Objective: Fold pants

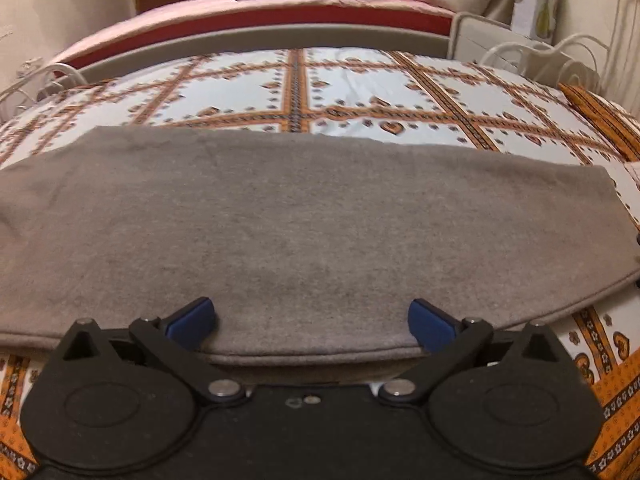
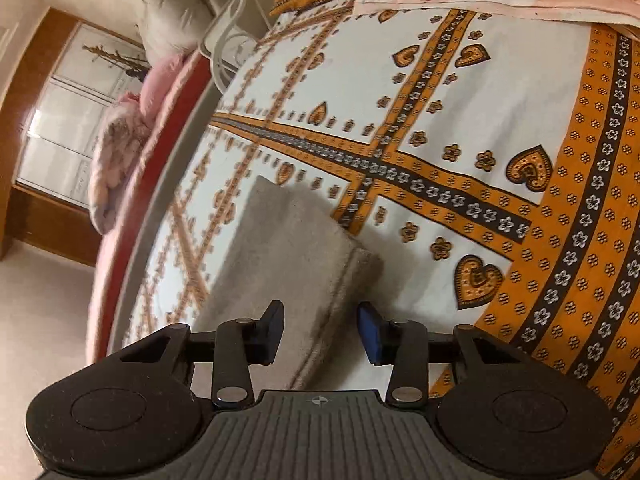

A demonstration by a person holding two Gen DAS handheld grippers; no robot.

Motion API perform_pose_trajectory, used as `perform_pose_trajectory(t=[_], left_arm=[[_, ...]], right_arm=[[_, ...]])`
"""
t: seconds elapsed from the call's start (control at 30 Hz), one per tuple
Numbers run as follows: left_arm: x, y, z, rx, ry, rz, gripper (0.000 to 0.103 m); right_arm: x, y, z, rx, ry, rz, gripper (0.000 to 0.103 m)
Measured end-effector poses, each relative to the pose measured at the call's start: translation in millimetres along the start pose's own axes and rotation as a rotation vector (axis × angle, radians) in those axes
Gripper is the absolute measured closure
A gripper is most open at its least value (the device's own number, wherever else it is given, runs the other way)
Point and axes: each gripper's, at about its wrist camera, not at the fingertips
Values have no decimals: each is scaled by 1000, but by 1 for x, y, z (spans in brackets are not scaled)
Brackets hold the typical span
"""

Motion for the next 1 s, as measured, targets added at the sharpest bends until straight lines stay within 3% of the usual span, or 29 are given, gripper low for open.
perform_pose_trajectory(t=[0.17,0.2,0.23,0.33,0.37,0.4,0.5,0.63,0.8,0.87,0.9,0.97,1.0], left_arm=[[3,-6,-4,-20,-35,-3,6],[1,-7,-5,-18,-35,6,6],[0,-9,-4,-15,-35,11,6],[-4,-6,3,23,-35,9,8],[-7,-2,13,37,-29,-2,21],[-9,5,31,35,-27,-27,25],[-14,22,115,-15,-41,-112,24],[-19,39,257,-199,-6,-121,22],[-6,71,398,-329,180,-127,20],[8,78,435,-327,277,-145,17],[13,78,447,-322,329,-131,17],[15,81,469,-266,424,-125,17],[16,84,476,-240,449,-148,17]], right_arm=[[6,-15,10,45,68,58,61],[6,-17,12,45,80,55,68],[7,-18,14,57,93,53,96],[9,-21,19,57,126,42,95],[11,-19,25,53,151,26,95],[14,-16,33,48,195,12,95],[39,-9,82,29,414,-34,95],[110,-21,163,-44,675,-37,95],[240,-59,249,-198,870,45,95],[297,-82,265,-229,921,113,95],[328,-96,269,-240,959,178,87],[390,-113,270,-246,1085,350,85],[404,-108,266,-296,1107,343,85]])
Point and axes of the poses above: each gripper's, at about its wrist camera, not at the fingertips, and y roughly against the way its jaws point, z to its left, x to its underside, and after that the axes turned 1 degree about z, right-handed
